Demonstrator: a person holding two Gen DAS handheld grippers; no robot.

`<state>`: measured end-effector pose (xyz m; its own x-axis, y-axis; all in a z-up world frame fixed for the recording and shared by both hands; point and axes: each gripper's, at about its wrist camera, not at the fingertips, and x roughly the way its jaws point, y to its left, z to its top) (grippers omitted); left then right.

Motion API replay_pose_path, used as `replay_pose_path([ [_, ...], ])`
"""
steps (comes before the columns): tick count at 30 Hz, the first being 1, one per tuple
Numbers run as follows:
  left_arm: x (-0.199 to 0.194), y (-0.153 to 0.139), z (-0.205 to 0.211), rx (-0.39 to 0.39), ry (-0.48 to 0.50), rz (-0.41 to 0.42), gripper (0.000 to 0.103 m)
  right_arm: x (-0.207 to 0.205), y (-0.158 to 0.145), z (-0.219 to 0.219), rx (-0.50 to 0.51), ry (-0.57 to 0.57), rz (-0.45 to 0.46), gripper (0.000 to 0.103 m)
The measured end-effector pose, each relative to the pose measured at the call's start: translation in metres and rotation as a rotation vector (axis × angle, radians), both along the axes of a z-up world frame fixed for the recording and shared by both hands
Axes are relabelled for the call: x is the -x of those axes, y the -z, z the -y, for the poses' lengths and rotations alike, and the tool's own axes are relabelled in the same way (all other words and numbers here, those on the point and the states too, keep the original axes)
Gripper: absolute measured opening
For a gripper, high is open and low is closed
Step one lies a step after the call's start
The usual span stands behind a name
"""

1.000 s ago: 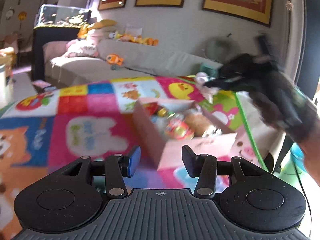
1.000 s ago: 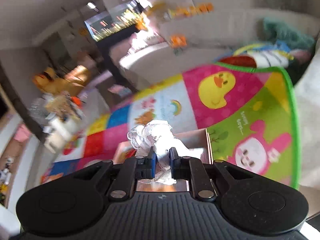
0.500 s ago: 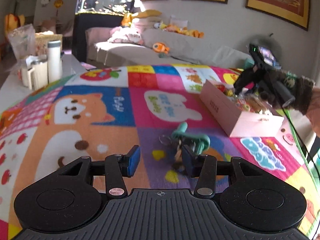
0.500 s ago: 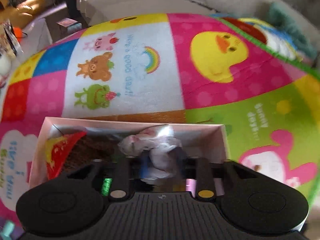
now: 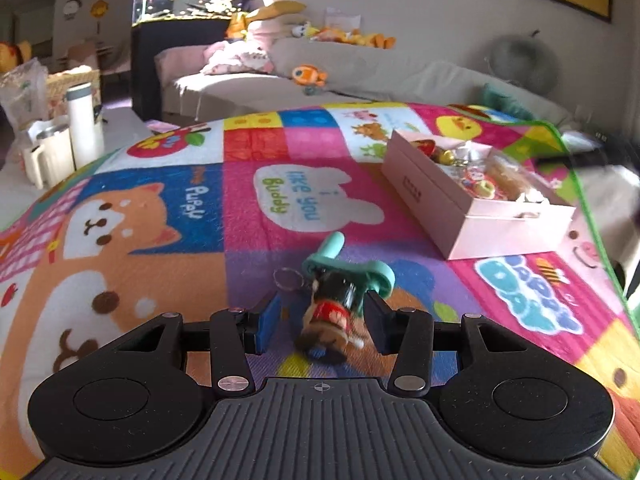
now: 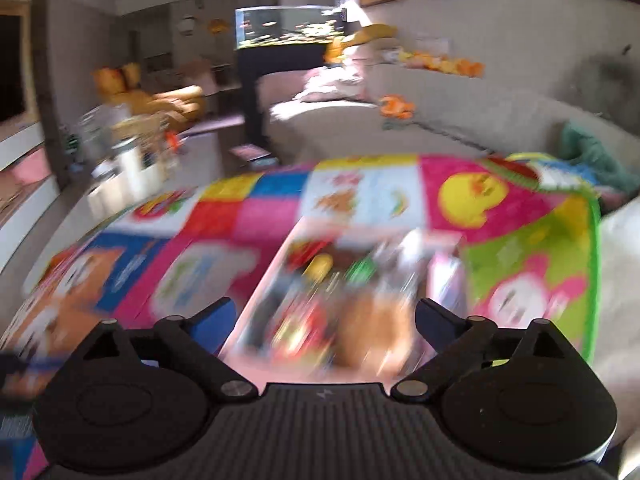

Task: Organize objects
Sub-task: 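Grasp the small figurine with the left tool while the right tool grasps the teal toy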

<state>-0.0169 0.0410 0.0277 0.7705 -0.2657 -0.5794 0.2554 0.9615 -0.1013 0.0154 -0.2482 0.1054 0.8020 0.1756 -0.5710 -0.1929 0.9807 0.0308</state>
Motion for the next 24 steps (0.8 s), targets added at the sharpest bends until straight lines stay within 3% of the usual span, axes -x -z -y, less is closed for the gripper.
replay_pose_path([
  [5,-0.018,0.009,0.017,-0.053,-0.001,-0.036,0.048,0.039,0.053,-0.025,0.075,-0.077,-0.046,0.097],
  [8,-0.019,0.012,0.021,-0.047,0.015,-0.054,0.037,0.047,0.066,-0.034,0.068,-0.12,-0.078,0.097],
  [9,-0.017,0.012,0.02,-0.042,0.02,-0.067,0.033,0.048,0.069,-0.037,0.068,-0.129,-0.08,0.097],
  [13,0.006,0.013,0.006,-0.003,0.0,-0.071,0.033,0.054,0.072,-0.05,0.079,-0.168,-0.064,0.097],
  [16,0.022,0.016,-0.014,0.004,-0.088,-0.029,0.033,0.056,0.075,-0.064,0.09,-0.203,-0.046,0.098],
  [19,0.023,0.02,-0.038,0.083,-0.193,-0.025,0.033,0.052,0.08,-0.078,0.09,-0.226,-0.054,0.098],
  [24,0.023,0.024,-0.045,0.108,-0.216,-0.014,0.034,0.04,0.079,-0.105,0.091,-0.264,-0.031,0.094],
])
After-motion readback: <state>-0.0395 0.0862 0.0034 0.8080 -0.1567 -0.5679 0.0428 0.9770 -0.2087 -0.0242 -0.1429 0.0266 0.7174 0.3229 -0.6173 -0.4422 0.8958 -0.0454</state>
